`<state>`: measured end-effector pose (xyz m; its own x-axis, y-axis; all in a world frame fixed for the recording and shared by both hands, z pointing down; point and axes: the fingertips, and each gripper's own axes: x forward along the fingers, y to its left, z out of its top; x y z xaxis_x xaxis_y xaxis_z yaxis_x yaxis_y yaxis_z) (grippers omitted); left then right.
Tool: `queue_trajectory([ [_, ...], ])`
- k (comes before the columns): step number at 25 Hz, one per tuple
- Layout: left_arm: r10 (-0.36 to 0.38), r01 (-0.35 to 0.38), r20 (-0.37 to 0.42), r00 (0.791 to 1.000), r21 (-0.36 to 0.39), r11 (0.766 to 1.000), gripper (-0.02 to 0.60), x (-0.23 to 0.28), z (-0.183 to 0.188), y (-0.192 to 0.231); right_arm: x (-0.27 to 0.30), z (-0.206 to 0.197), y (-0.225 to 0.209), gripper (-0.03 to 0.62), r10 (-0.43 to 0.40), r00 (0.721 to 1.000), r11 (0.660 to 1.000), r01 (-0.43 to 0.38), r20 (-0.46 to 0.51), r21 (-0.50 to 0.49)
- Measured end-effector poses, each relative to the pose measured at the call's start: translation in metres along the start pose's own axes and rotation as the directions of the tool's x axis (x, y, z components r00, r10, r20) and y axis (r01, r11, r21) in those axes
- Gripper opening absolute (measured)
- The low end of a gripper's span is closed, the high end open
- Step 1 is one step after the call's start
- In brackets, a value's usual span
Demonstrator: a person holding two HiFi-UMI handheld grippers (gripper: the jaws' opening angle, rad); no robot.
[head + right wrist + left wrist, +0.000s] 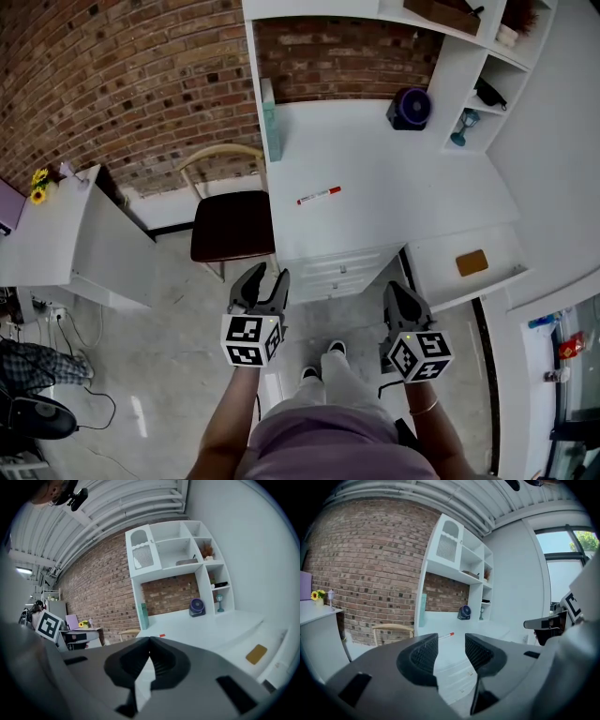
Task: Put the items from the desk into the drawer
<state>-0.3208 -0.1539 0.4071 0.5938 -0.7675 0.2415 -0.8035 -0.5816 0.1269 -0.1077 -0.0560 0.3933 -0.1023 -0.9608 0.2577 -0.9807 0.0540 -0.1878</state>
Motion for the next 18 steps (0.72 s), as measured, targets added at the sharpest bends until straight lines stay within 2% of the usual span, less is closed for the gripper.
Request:
queue_trajectory([
  [5, -0.014, 0.014, -0.036, 0.999, 0.001, 1.000, 0.179, 0.034, -0.001, 0.009, 0.031, 0.008, -0.017, 0.003, -0.002, 1.000, 1.000, 0.002, 0.003, 0.014],
  [13, -0.015, 0.015, -0.076, 0.997, 0.005, 1.000, 0.215, 0.094, 0.006, 0.018, 0.080, 0.025, -0.048, 0.003, 0.020, 1.000, 1.000, -0.020, 0.000, 0.017],
  [18, 0.007, -0.002, -0.106, 0.994, 0.049, 0.999, 0.215, 0.128, 0.008, 0.021, 0.104, 0.033, -0.069, 0.003, 0.032, 0.999, 0.999, -0.032, -0.007, 0.017],
])
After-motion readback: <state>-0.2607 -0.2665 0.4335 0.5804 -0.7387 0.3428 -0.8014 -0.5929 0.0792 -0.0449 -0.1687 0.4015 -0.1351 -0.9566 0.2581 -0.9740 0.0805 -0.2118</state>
